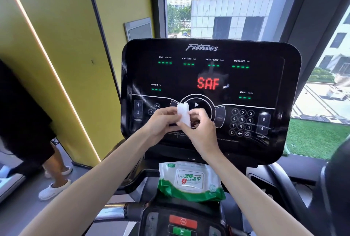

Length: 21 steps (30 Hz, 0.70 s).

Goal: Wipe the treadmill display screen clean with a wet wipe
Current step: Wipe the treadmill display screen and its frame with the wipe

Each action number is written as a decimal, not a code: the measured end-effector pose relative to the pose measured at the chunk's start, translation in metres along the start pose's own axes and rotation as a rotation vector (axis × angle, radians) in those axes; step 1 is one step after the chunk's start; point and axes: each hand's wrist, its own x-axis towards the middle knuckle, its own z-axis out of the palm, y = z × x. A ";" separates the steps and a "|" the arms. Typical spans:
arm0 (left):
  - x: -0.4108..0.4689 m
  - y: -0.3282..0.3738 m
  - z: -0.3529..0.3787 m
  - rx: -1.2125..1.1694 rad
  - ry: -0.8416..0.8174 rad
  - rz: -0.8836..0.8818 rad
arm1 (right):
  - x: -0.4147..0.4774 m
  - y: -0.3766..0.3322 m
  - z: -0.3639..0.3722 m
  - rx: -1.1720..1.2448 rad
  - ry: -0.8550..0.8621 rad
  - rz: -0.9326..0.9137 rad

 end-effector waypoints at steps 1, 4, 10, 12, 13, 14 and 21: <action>-0.001 0.000 -0.001 0.023 0.012 0.008 | -0.001 -0.001 0.001 0.005 -0.004 0.005; -0.004 0.003 -0.004 0.084 -0.037 0.024 | -0.002 -0.006 0.003 0.048 -0.026 0.068; -0.004 0.008 -0.004 0.333 0.042 0.155 | 0.009 -0.004 0.001 0.171 0.063 0.171; 0.002 0.004 0.001 0.365 0.234 0.197 | 0.014 -0.002 0.000 0.186 0.066 0.218; 0.004 0.003 0.003 0.349 0.260 0.176 | 0.016 -0.002 0.000 0.209 0.047 0.233; 0.005 0.001 0.006 0.309 0.237 0.139 | 0.017 -0.001 0.000 0.233 0.017 0.241; 0.028 0.019 0.002 0.163 0.558 0.188 | 0.014 0.010 -0.013 -0.145 0.113 -0.025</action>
